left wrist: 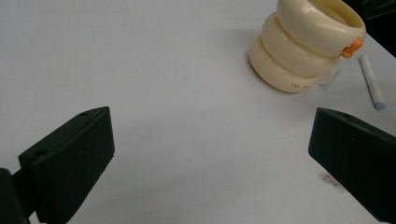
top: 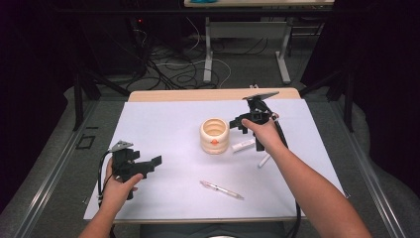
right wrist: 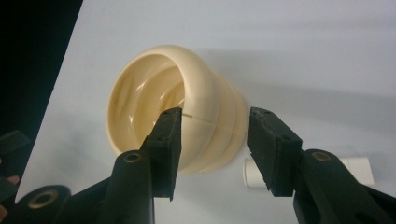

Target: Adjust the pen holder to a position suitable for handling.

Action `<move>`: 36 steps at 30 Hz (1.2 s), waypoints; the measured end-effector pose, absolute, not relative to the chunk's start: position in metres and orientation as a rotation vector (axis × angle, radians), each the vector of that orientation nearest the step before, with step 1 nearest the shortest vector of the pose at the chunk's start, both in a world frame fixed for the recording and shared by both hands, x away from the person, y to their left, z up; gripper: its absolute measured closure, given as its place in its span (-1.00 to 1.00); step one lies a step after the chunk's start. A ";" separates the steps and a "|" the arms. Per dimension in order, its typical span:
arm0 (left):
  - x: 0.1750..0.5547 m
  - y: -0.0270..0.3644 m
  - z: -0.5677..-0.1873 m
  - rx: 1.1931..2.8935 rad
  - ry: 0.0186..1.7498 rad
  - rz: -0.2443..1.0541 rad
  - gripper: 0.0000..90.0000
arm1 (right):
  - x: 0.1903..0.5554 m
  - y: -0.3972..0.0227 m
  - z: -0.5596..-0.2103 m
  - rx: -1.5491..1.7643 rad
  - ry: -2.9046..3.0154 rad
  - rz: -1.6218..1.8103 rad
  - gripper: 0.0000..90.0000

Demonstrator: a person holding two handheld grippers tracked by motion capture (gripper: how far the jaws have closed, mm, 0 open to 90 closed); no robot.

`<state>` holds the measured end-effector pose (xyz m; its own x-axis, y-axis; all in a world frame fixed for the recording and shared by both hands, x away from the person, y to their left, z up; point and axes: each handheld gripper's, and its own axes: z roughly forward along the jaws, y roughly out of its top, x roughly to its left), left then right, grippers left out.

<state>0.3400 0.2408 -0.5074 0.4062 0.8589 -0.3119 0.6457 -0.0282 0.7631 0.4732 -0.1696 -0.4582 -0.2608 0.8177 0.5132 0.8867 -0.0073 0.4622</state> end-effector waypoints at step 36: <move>0.339 0.239 -0.511 1.778 1.318 0.344 -0.91 | 0.393 -0.165 -0.461 -1.345 -2.660 -1.245 -0.33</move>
